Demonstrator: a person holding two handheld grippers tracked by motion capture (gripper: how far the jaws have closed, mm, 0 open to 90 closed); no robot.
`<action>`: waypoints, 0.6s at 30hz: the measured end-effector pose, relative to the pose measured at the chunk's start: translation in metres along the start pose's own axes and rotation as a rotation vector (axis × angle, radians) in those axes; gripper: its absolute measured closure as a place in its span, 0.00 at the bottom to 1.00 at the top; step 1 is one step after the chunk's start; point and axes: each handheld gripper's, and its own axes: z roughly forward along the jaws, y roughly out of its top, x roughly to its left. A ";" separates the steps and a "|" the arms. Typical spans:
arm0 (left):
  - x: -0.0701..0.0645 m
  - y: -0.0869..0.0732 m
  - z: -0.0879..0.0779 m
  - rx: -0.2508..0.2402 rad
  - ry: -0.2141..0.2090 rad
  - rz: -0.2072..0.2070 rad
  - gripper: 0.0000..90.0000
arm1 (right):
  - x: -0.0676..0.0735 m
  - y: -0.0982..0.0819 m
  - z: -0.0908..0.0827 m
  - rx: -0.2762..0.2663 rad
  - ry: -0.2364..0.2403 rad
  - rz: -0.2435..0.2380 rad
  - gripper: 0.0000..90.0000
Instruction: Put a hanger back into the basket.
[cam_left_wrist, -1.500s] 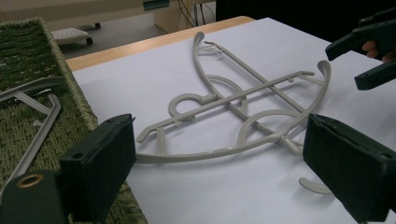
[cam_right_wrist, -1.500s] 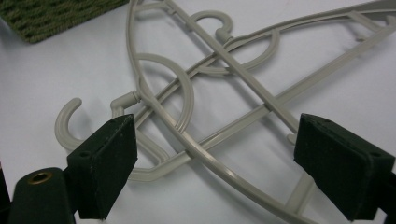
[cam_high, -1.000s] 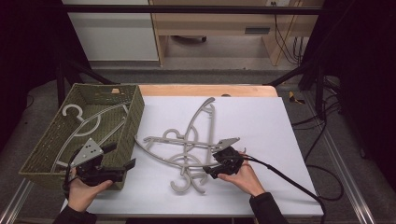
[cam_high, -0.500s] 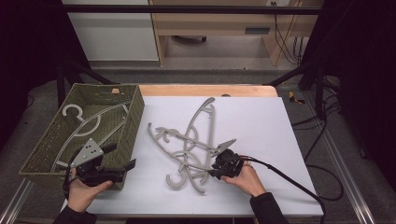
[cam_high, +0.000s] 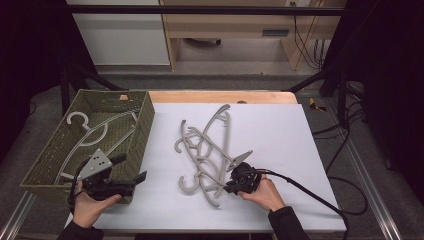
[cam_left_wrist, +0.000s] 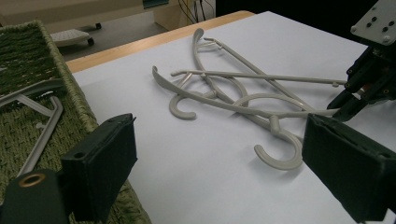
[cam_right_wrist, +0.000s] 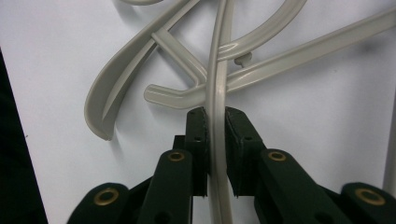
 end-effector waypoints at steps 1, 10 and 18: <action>0.000 0.000 0.000 0.002 -0.001 0.002 0.11 | 0.000 0.000 0.000 0.002 0.002 -0.003 0.90; -0.001 0.000 0.000 0.002 0.002 0.014 0.11 | 0.001 0.001 -0.004 -0.010 0.017 0.019 0.91; -0.001 0.000 -0.001 0.005 0.005 0.021 0.11 | 0.000 0.001 -0.023 -0.068 0.060 0.020 0.92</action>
